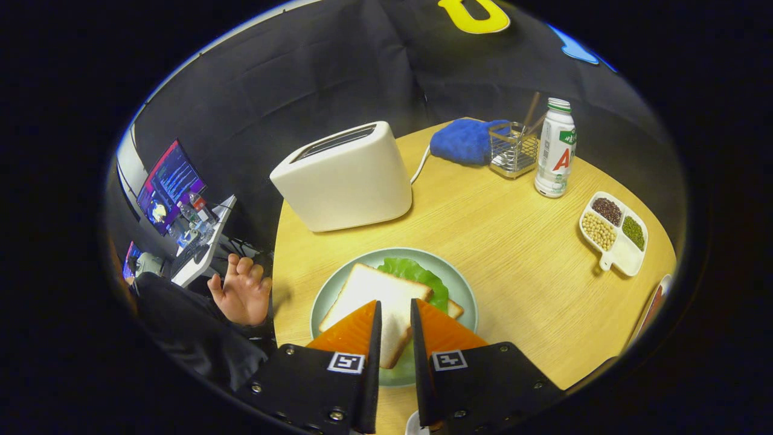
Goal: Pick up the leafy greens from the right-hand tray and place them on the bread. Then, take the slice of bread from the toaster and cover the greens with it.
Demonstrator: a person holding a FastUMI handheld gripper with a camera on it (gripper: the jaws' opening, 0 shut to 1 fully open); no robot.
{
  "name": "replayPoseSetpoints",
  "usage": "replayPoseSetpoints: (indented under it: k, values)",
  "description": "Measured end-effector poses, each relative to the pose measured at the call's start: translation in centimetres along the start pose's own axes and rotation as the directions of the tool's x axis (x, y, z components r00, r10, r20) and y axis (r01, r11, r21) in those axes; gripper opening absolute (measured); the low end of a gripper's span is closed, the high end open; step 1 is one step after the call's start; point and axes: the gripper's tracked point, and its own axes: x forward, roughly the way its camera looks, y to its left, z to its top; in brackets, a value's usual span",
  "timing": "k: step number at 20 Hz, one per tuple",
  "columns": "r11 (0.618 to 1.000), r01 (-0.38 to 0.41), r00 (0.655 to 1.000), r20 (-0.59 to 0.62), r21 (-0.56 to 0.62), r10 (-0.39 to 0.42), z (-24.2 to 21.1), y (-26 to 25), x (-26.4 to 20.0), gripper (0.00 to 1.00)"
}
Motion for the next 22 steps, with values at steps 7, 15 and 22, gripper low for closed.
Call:
replayPoseSetpoints:
  k: [7,15,22]
  values:
    - [0.993,0.071,0.997,0.03,-0.089,-0.068,0.3,-0.9,0.4,0.54]
    - [0.971,0.212,0.964,0.188,-0.113,-0.189,1.4,-1.8,-0.8,0.97]
    - [0.922,0.386,0.832,0.424,0.023,-0.359,1.3,-4.7,-7.4,0.97]
